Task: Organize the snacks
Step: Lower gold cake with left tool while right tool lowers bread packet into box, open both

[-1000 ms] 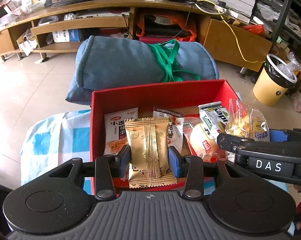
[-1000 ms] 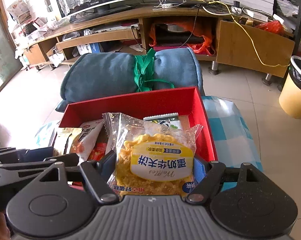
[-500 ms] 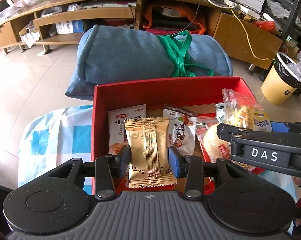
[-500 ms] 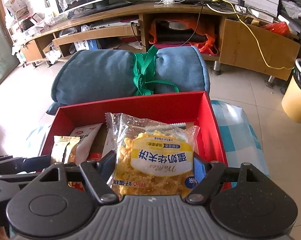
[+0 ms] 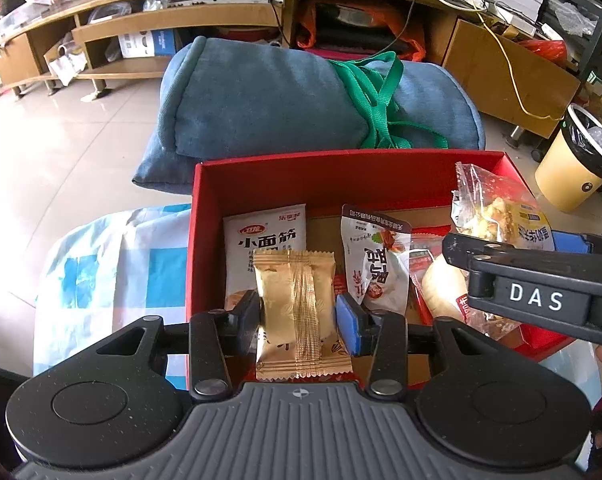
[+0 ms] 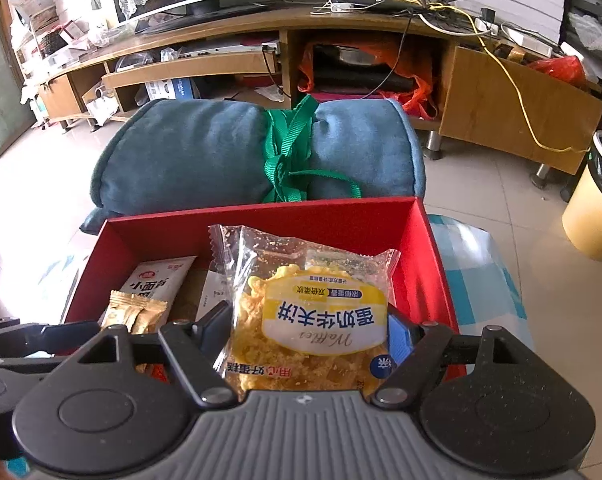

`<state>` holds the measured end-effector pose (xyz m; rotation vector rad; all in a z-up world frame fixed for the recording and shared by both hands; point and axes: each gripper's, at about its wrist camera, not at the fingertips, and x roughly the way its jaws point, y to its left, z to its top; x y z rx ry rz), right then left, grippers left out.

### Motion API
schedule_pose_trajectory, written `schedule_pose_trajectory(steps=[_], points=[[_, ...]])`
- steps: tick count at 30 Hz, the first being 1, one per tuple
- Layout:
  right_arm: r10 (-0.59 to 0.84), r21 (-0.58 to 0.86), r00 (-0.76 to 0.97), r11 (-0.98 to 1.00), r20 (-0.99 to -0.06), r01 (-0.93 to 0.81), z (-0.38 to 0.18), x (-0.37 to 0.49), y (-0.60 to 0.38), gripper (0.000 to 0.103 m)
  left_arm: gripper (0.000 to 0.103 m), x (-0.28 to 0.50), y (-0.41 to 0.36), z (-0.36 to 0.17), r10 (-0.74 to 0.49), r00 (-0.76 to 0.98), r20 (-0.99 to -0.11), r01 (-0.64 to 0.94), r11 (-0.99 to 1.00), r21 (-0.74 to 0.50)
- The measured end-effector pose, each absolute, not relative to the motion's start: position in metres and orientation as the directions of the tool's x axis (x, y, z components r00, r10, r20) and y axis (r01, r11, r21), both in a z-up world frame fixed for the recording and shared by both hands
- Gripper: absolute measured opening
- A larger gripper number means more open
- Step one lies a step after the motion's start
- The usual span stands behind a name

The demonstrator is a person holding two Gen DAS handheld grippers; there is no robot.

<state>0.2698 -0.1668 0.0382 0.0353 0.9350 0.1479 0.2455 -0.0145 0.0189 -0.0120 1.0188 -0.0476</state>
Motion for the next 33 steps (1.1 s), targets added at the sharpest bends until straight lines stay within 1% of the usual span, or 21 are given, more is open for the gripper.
schedule_pose_trajectory(steps=[5, 6, 12, 15, 19, 24, 30, 33], points=[[0.183, 0.125, 0.58, 0.982, -0.793, -0.139, 0.041, 0.271, -0.162, 0.077, 0.051, 0.247, -0.012, 0.019, -0.044, 0.523, -0.851, 0.025, 0.999, -0.036], [0.185, 0.126, 0.578, 0.982, -0.795, -0.142, 0.041, 0.271, -0.161, 0.078, 0.051, 0.247, -0.012, 0.019, -0.044, 0.522, -0.852, 0.024, 0.999, -0.037], [0.202, 0.139, 0.574, 0.979, -0.794, -0.151, 0.042, 0.272, -0.158, 0.081, 0.056, 0.247, -0.01, 0.02, -0.039, 0.524, -0.851, 0.017, 0.999, -0.035], [0.219, 0.161, 0.574, 0.975, -0.789, -0.151, 0.044, 0.272, -0.159, 0.081, 0.06, 0.247, -0.009, 0.021, -0.033, 0.529, -0.848, 0.011, 0.999, -0.032], [0.241, 0.188, 0.583, 0.971, -0.776, -0.151, 0.048, 0.271, -0.159, 0.081, 0.062, 0.246, -0.005, 0.023, -0.03, 0.534, -0.845, 0.005, 0.999, -0.033], [0.256, 0.196, 0.562, 0.966, -0.787, -0.166, 0.045, 0.272, -0.153, 0.082, 0.063, 0.245, -0.001, 0.025, -0.023, 0.539, -0.842, 0.001, 1.0, -0.026], [0.276, 0.214, 0.553, 0.961, -0.786, -0.176, 0.043, 0.272, -0.149, 0.088, 0.066, 0.244, 0.0, 0.025, -0.018, 0.538, -0.843, 0.002, 1.0, -0.02], [0.28, 0.222, 0.556, 0.96, -0.783, -0.171, 0.044, 0.272, -0.151, 0.089, 0.067, 0.243, 0.002, 0.025, -0.019, 0.539, -0.842, 0.0, 1.0, -0.023]])
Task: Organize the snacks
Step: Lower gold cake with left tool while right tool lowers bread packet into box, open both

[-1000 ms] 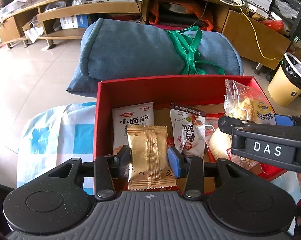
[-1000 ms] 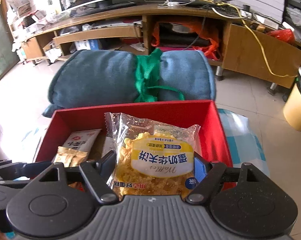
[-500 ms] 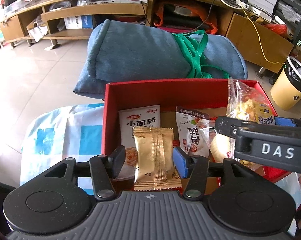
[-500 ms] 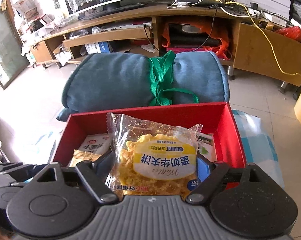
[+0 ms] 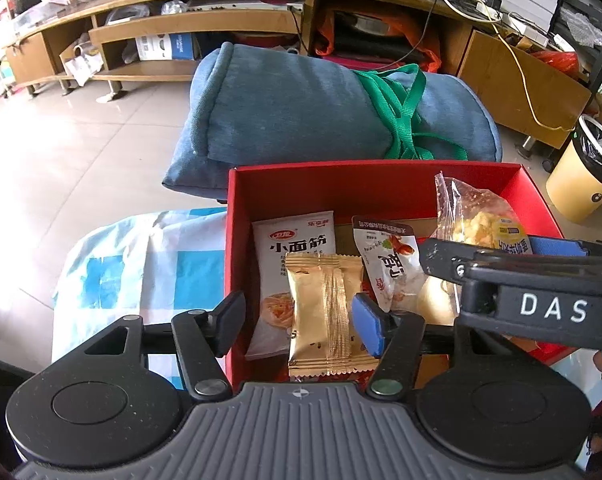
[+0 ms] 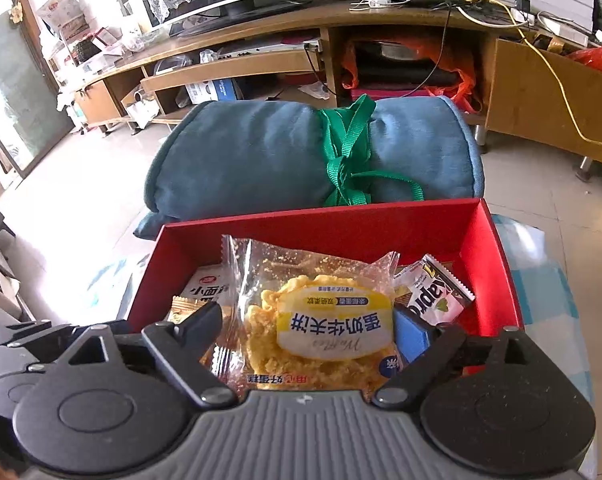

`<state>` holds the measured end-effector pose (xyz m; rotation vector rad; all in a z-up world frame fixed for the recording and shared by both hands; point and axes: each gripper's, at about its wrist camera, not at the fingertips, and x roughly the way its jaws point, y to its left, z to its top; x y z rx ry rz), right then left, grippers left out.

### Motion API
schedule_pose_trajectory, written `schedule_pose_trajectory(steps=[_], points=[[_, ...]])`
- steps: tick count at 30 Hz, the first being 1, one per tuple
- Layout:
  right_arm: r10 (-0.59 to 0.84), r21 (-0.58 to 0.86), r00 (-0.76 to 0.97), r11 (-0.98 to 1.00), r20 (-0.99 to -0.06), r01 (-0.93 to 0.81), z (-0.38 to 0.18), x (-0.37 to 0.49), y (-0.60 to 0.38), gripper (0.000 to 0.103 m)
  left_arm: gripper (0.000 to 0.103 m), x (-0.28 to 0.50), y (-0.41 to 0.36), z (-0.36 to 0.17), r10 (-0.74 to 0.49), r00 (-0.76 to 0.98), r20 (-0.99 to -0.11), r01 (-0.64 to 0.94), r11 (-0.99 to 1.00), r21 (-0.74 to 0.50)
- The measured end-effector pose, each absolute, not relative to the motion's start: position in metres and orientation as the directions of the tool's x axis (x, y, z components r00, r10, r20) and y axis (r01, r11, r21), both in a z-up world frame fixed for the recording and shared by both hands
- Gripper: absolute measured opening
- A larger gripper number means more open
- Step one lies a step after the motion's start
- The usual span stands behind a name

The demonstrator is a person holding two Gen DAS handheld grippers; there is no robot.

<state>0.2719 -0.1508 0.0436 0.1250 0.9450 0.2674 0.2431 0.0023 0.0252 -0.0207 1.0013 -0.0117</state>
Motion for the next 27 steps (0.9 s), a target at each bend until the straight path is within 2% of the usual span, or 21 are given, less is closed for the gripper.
schedule_pose_trajectory(steps=[16, 27], points=[[0.303, 0.268, 0.624, 0.951, -0.72, -0.153, 0.07, 0.259, -0.165, 0.092, 0.068, 0.236, 0.011, 0.035, -0.023, 0.559, -0.829, -0.01, 0.999, -0.035], [0.214, 0.203, 0.612, 0.975, -0.761, -0.088, 0.073, 0.215, -0.2, 0.092, 0.07, 0.214, -0.011, 0.044, -0.09, 0.573, -0.815, 0.084, 0.995, -0.051]])
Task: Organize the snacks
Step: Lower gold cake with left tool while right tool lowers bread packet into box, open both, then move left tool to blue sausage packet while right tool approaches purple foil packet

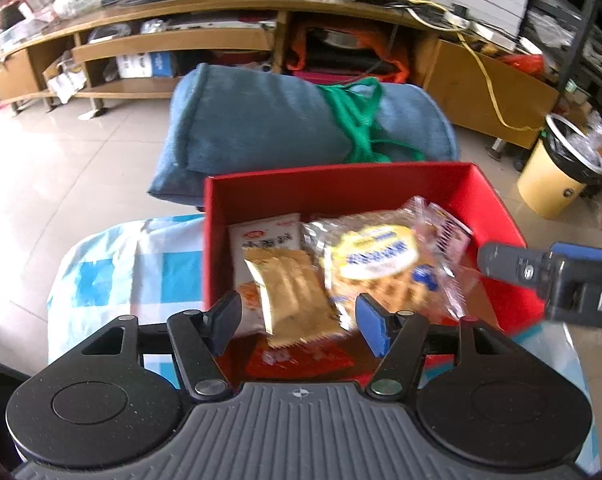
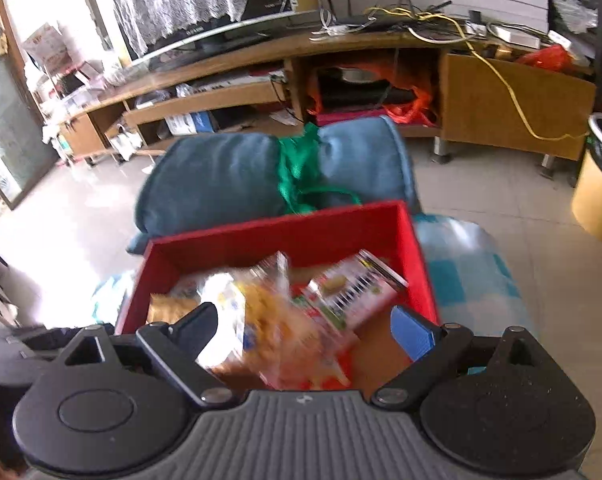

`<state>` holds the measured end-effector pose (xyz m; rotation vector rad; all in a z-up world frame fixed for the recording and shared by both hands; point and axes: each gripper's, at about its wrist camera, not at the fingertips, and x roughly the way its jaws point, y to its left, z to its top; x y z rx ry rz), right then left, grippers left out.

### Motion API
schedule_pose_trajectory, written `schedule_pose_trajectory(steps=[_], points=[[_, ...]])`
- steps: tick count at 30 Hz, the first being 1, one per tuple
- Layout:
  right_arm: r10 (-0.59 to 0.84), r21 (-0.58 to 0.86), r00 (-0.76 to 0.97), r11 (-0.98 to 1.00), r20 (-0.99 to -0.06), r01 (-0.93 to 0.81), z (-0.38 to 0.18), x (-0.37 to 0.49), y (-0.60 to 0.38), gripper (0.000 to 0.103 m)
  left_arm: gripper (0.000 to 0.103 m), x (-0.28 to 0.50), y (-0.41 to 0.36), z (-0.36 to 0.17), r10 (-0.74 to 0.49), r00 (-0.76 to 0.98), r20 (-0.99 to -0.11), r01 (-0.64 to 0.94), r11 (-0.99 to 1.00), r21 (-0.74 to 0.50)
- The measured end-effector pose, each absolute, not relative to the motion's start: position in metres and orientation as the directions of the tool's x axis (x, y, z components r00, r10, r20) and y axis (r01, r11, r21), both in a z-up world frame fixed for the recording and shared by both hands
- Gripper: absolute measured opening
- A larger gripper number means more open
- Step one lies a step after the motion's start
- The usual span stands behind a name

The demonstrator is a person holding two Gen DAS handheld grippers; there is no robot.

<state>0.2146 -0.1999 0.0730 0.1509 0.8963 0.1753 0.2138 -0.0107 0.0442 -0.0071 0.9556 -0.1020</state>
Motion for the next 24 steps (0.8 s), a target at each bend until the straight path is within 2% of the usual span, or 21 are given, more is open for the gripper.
schedule_pose_trajectory(steps=[12, 22, 24], points=[[0.121, 0.199, 0.464, 0.972, -0.877, 0.123, 0.024, 0.147, -0.255, 0.092, 0.071, 0.184, -0.055, 0.039, -0.185, 0.528, -0.829, 0.224, 0.972, -0.074], [0.205, 0.344, 0.419, 0.892, -0.885, 0.291, -0.009, 0.151, -0.264, 0.092, 0.071, 0.175, -0.068, 0.033, -0.2, 0.512, -0.835, 0.262, 0.963, -0.07], [0.188, 0.322, 0.407, 0.902, -0.894, 0.289, -0.014, 0.154, -0.257, 0.092, 0.071, 0.175, -0.068, 0.031, -0.199, 0.508, -0.838, 0.262, 0.963, -0.07]])
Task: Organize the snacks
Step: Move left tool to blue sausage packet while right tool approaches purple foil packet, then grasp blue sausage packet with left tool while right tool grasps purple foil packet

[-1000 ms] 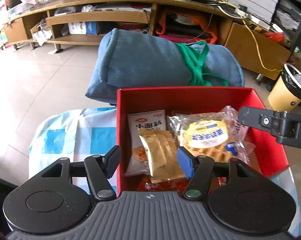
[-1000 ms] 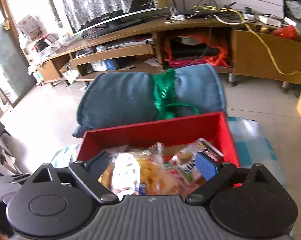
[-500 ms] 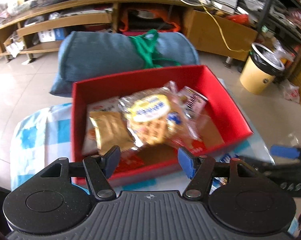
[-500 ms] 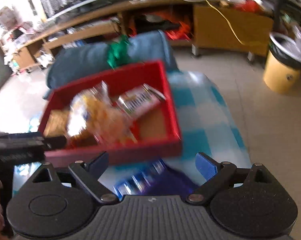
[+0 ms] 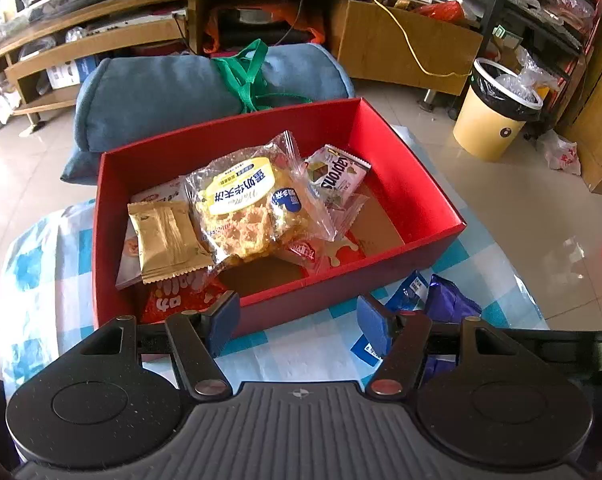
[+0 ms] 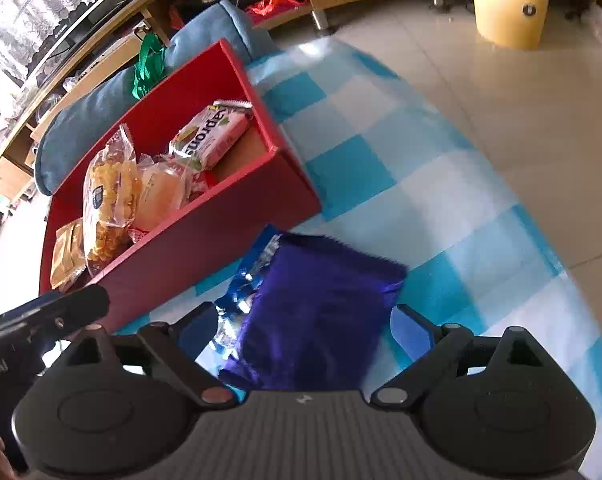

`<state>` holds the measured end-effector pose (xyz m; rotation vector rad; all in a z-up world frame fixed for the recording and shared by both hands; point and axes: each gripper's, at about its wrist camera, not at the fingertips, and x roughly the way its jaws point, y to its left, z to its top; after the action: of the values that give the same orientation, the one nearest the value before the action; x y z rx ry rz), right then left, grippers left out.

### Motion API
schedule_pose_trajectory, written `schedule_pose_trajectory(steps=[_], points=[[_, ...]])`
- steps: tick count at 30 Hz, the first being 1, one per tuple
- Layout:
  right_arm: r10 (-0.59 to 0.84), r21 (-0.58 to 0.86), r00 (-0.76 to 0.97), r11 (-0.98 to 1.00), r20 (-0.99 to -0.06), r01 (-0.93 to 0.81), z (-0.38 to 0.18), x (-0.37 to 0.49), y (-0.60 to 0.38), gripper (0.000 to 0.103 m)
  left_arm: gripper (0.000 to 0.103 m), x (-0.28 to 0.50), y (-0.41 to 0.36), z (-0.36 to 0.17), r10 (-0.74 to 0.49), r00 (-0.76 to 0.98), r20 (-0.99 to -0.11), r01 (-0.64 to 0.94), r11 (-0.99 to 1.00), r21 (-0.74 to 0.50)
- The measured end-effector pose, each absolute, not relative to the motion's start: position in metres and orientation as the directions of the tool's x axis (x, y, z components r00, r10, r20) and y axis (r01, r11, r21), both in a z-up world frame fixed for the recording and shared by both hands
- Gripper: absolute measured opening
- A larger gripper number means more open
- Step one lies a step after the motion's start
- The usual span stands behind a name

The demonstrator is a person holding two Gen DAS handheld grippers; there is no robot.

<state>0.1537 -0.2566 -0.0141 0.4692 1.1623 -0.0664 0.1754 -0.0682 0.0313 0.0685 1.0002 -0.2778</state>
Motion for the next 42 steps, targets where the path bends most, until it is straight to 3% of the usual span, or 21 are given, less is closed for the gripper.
schedule_pose_trajectory(steps=[6, 8, 13, 19, 27, 32, 42], points=[[0.154, 0.261, 0.394, 0.936, -0.906, 0.234, -0.019, 0.155, -0.247, 0.094, 0.072, 0.175, -0.066, 0.028, -0.205, 0.497, -0.843, 0.268, 0.96, -0.075], [0.155, 0.244, 0.386, 0.95, -0.909, 0.194, -0.018, 0.152, -0.246, 0.09, 0.072, 0.174, -0.068, 0.027, -0.214, 0.487, -0.847, 0.279, 0.957, -0.081], [0.157, 0.203, 0.346, 0.974, -0.925, 0.1, -0.012, 0.142, -0.248, 0.064, 0.074, 0.168, -0.078, 0.024, -0.234, 0.468, -0.852, 0.326, 0.942, -0.08], [0.116, 0.134, 0.328, 0.991, -0.937, 0.031, -0.006, 0.121, -0.258, 0.063, 0.075, 0.159, -0.098, 0.012, -0.247, 0.433, -0.867, 0.384, 0.921, -0.07], [0.132, 0.154, 0.32, 0.987, -0.938, 0.043, -0.006, 0.097, -0.278, 0.063, 0.078, 0.164, -0.145, -0.01, -0.297, 0.374, -0.878, 0.513, 0.855, -0.07], [0.157, 0.185, 0.308, 0.981, -0.938, 0.063, -0.009, 0.096, -0.29, 0.064, 0.081, 0.17, -0.173, -0.032, -0.254, 0.372, -0.893, 0.58, 0.815, 0.009], [0.163, 0.188, 0.308, 0.981, -0.937, 0.053, -0.006, 0.099, -0.288, 0.064, 0.081, 0.155, -0.144, -0.041, -0.243, 0.332, -0.911, 0.568, 0.823, -0.013]])
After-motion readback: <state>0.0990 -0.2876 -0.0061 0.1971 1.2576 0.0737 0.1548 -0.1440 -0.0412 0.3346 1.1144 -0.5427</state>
